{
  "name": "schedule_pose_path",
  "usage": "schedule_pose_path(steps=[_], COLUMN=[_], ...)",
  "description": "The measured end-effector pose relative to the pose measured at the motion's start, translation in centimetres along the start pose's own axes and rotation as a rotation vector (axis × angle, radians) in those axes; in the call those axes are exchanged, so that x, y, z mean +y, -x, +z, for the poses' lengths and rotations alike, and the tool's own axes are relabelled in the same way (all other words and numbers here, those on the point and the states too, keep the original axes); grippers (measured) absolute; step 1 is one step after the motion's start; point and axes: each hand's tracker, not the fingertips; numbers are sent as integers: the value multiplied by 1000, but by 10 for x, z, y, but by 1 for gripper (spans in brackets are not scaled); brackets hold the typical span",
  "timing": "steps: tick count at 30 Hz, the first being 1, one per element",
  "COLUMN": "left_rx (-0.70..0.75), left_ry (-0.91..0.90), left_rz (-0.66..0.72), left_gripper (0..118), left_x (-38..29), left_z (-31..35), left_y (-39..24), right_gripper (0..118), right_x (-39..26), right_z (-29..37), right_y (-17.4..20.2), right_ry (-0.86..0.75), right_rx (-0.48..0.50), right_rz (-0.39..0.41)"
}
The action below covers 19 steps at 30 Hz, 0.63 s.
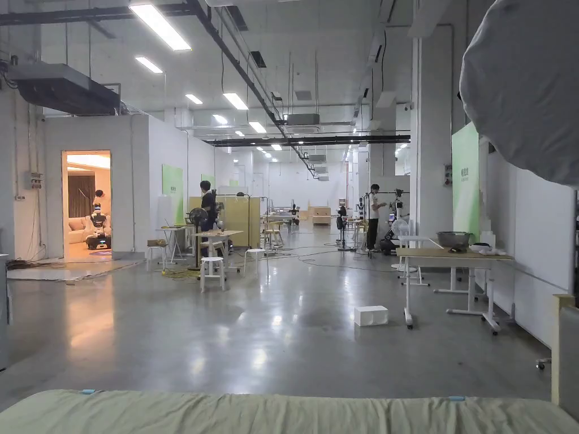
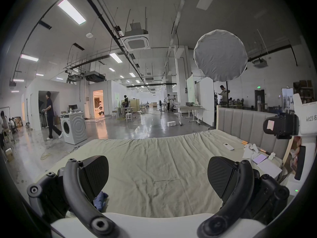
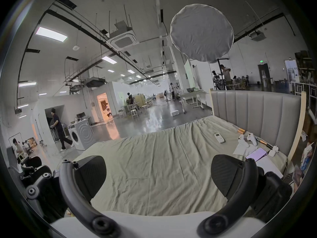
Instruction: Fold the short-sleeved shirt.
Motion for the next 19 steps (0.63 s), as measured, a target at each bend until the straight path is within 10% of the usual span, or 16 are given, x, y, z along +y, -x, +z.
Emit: schedule_pose_path(steps=[19], left_rx=[-28], left_ry=[-13], left_rz=[34], left_gripper=[115], left_x=[0], left_z=[2], left_y=[-1], right_gripper=[118], right_x=[2], right_z=[-10], right_y=[-4], right_ry=[102], right_rx=[-87], right_rz=[-76])
